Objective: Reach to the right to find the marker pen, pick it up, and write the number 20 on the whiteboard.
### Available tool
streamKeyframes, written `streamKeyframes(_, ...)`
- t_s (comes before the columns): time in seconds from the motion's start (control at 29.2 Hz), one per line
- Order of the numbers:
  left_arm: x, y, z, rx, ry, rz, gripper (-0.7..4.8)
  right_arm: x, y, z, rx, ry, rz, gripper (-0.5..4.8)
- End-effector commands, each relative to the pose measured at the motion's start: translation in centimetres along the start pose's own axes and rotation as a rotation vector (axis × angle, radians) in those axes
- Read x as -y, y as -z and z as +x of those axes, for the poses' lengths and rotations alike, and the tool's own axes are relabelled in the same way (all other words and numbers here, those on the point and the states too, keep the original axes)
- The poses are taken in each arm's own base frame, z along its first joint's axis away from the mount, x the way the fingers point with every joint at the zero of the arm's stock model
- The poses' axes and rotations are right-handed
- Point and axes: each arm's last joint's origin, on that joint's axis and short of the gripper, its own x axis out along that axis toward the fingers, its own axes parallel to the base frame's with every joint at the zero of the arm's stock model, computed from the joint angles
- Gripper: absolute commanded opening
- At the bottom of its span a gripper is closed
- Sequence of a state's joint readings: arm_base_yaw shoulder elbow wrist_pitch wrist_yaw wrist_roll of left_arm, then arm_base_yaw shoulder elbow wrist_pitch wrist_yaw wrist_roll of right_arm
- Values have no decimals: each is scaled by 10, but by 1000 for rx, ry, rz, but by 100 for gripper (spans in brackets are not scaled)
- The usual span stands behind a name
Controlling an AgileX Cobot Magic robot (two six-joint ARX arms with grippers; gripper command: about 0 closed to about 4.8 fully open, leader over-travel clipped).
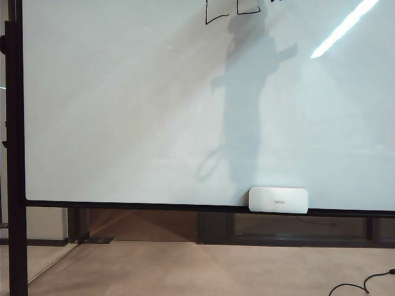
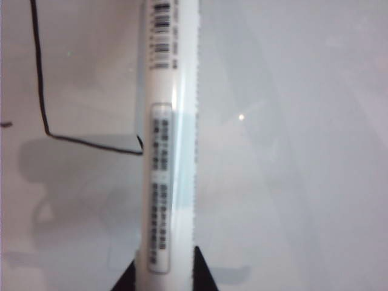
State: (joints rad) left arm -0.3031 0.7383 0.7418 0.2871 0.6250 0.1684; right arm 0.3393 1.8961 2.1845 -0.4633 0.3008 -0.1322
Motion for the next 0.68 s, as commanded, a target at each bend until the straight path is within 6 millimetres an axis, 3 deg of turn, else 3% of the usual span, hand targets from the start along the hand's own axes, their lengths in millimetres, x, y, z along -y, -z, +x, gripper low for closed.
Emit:
streamKeyframes(0.03,0,-3,0,12,-6,17,-5,1,3,-2,-43,8,-11,-2)
streamKeyframes(0.68,0,-4,0,13,-6,25,-5,-8,47,23,-314,-33,-45,-2)
